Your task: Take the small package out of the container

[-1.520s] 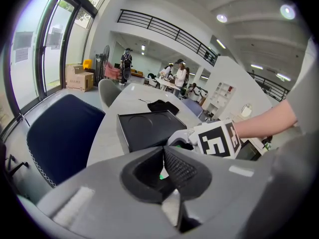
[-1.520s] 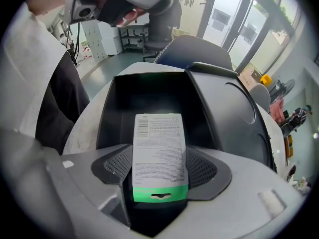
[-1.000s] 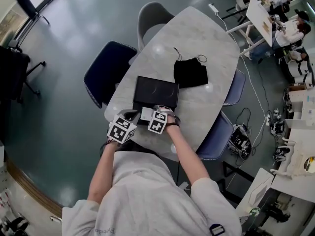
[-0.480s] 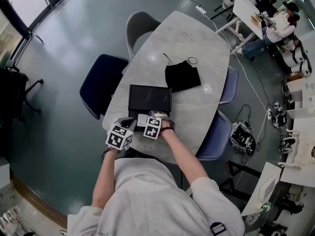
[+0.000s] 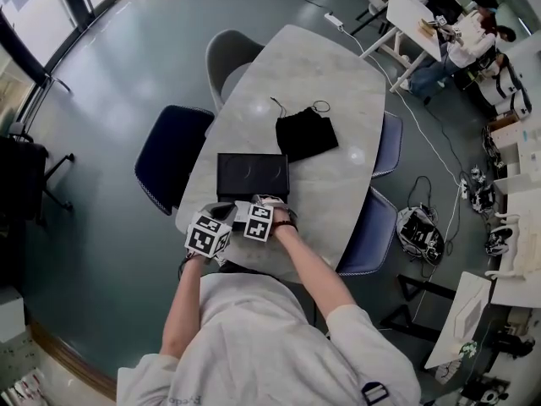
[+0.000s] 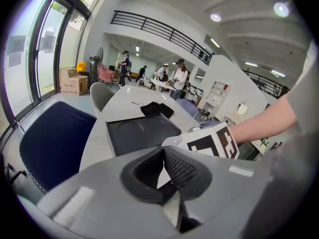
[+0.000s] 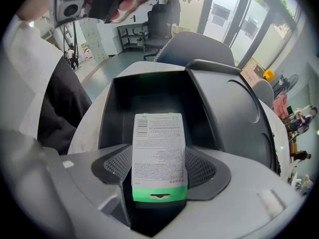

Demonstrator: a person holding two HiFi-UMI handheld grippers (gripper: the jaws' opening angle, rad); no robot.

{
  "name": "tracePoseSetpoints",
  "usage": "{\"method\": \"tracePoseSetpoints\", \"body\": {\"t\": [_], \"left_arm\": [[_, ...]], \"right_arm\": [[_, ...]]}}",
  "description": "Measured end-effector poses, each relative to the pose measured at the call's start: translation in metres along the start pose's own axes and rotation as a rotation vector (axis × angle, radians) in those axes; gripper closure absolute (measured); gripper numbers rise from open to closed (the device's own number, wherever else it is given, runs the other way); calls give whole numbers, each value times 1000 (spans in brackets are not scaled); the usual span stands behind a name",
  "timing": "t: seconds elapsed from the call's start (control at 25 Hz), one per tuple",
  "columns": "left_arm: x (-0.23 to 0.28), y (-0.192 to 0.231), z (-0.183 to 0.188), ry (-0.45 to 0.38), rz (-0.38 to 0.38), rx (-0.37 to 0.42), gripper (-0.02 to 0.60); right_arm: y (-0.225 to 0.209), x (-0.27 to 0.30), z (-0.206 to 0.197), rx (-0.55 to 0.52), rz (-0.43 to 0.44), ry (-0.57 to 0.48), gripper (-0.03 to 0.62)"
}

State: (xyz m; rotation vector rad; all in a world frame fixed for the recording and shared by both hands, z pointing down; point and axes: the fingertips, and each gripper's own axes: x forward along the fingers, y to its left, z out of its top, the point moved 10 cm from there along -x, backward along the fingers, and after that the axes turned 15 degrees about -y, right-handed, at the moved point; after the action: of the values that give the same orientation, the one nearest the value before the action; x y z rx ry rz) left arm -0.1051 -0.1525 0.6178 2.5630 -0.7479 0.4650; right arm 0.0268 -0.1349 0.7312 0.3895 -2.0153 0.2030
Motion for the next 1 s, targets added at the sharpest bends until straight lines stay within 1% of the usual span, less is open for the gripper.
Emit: {"method": "tracePoseSetpoints", "body": {"t": [0.4,0.6,1.0], "left_arm": [[-1,10,-1,7,4,-5,528],[1,11,-1,6,2,-4,528],[5,11,1,8,-3,-14,528]], "right_arm": [[1,-5,3,-8,-13,-8,267],[1,-12,3,19,-12,-25,267],[6,-33,6,31,-78,-63,266]]}}
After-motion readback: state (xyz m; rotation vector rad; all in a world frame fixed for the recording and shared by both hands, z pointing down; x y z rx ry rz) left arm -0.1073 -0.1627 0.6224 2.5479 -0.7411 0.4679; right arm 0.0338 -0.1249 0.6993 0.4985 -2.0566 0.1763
